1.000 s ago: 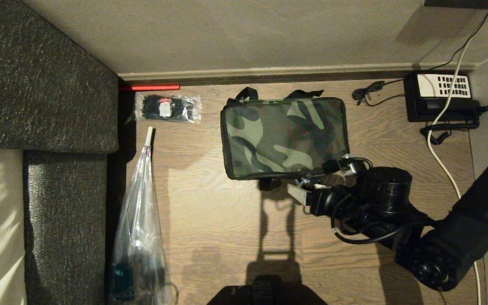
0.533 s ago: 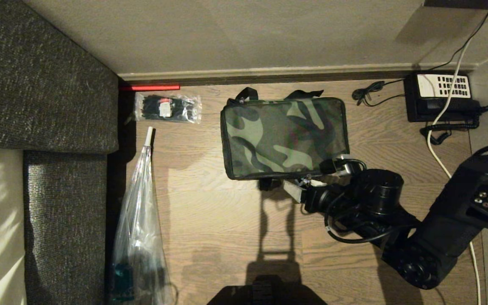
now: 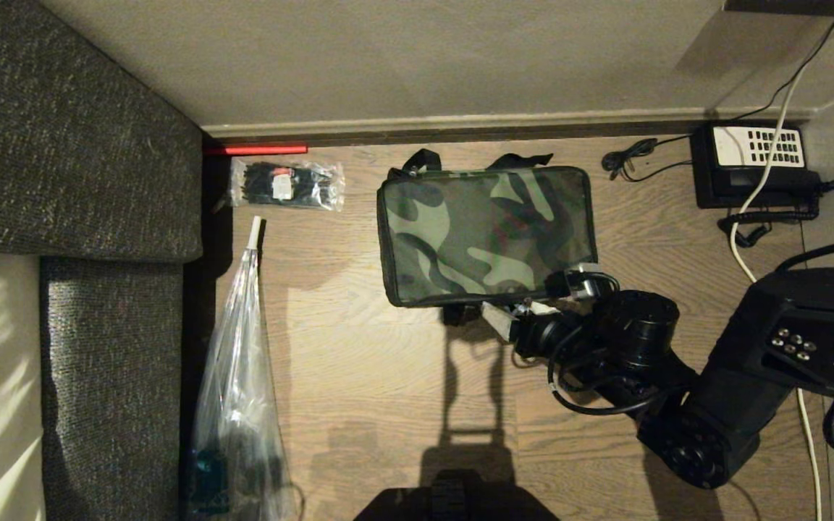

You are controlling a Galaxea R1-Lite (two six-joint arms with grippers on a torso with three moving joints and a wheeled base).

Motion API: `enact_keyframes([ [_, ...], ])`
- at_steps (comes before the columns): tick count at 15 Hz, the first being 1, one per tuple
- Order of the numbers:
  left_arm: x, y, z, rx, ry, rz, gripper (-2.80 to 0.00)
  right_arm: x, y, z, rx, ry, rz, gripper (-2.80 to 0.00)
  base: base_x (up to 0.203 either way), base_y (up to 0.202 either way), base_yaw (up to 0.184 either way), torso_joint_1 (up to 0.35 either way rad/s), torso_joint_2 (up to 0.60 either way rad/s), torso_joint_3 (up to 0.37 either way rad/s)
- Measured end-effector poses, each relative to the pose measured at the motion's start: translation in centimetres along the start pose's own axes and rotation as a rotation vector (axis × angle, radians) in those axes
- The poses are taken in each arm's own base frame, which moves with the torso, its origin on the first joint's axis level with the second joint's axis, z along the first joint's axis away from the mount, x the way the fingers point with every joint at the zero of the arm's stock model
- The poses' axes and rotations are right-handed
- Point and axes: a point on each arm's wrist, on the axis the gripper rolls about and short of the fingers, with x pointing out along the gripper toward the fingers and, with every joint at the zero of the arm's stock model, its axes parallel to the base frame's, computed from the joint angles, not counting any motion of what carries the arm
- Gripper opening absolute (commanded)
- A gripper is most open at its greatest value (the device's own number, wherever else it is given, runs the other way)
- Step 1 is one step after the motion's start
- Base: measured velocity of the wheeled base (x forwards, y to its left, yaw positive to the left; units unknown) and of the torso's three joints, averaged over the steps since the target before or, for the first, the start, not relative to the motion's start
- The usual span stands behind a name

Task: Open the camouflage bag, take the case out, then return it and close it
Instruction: Open the top of the storage box

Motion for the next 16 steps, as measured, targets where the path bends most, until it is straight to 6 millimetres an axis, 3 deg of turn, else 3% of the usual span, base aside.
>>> enact_keyframes([
  [2,0.0,0.0,0.0,0.0,0.0,0.0,-2.8,0.1,-0.3,-0.3,-0.017,0.006,-0.009,0.0,0.0,0.0,0.0,0.0,0.0,0.0],
  [3,0.0,0.0,0.0,0.0,0.0,0.0,-2.8,0.1,-0.4,-0.5,-0.019,0.011,-0.012,-2.8,0.0,0.0,0.0,0.0,0.0,0.0],
  [16,0.0,0.0,0.0,0.0,0.0,-0.001,-2.8,0.1,-0.9,-1.3,-0.107,0.024,-0.05,-2.8,0.0,0.0,0.0,0.0,0.0,0.0],
])
